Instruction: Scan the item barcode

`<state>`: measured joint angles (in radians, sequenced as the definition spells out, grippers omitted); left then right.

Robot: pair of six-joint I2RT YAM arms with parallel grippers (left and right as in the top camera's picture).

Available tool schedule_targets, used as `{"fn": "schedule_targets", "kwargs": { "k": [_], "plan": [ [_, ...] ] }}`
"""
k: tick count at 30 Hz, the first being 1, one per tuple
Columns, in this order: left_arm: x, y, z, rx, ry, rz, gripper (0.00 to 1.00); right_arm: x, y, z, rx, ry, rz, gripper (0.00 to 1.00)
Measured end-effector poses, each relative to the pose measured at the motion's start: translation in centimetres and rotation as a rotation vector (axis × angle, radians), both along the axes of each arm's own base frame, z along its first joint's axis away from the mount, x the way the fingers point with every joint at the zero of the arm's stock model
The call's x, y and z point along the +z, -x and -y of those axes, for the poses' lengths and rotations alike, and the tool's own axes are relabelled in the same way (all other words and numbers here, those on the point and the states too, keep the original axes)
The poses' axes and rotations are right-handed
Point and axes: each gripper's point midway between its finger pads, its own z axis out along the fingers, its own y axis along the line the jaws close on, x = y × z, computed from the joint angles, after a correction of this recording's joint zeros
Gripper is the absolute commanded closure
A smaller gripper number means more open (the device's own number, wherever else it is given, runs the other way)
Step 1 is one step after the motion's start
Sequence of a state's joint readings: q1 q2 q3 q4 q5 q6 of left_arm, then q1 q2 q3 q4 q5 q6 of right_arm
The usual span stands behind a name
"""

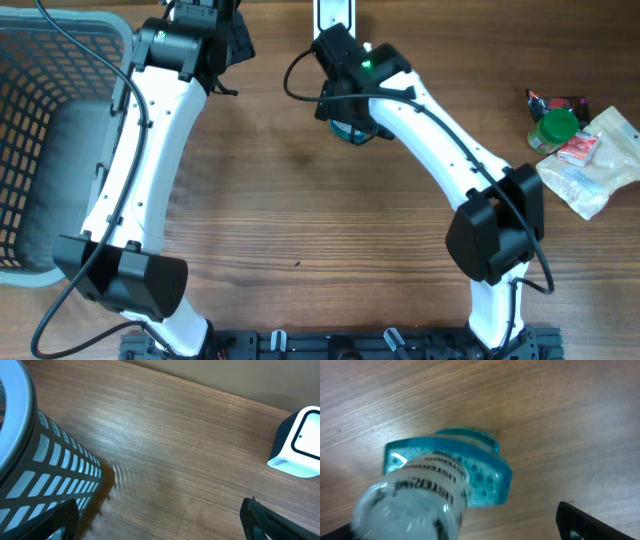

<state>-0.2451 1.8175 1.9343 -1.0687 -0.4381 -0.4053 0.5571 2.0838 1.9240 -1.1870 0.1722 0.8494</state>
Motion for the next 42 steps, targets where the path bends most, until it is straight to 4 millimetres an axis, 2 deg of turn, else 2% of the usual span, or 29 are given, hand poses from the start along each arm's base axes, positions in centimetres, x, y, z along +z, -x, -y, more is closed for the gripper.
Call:
{"fn": "schedule_targets", "kwargs": {
  "k": [4, 6, 12, 16, 19, 25, 32, 37, 42],
  "plan": [
    [0.0, 0.0, -0.9, 0.019, 0.001, -0.001, 0.00, 3.2, -0.9, -0.5, -0.074, -0.132, 0.006, 0.01],
    [-0.2, 0.0, -1.7, 0.032, 0.016, -0.009, 0.00, 4.2, -0.9, -0.3, -0.125, -0.176, -0.006, 0.01],
    [-0.8, -0.1, -4.7, 0.072, 0.103, -0.030, 0.00, 4.3, -0.3, -0.1, -0.219, -0.254, -0.076, 0.01],
    [-1.0, -0.2, -4.9, 0.070, 0.133, -0.033, 0.00, 4.4, -0.5, -0.8, -0.230, -0.297, -0.085, 0.00],
    [-1.0, -0.2, -4.8, 0.064, 0.140, -0.034, 0.00, 3.4, -1.0, -1.3, -0.234, -0.303, -0.093, 0.00],
    [-1.0, -0.2, -4.8, 0.064, 0.141, -0.035, 0.00, -0.7, -1.4, -1.1, -0.253, -0.249, -0.163, 0.00],
    [-1.0, -0.2, -4.7, 0.063, 0.142, -0.035, 0.00, -1.1, -2.2, 0.3, -0.268, -0.240, -0.159, 0.01],
    [-1.0, -0.2, -4.7, 0.063, 0.142, -0.035, 0.00, -3.3, -2.2, 0.3, -0.241, -0.207, -0.198, 0.01],
    [-1.0, -0.2, -4.7, 0.063, 0.142, -0.035, 0.00, -3.5, -2.2, 0.4, -0.228, -0.194, -0.204, 0.01]
  ]
}}
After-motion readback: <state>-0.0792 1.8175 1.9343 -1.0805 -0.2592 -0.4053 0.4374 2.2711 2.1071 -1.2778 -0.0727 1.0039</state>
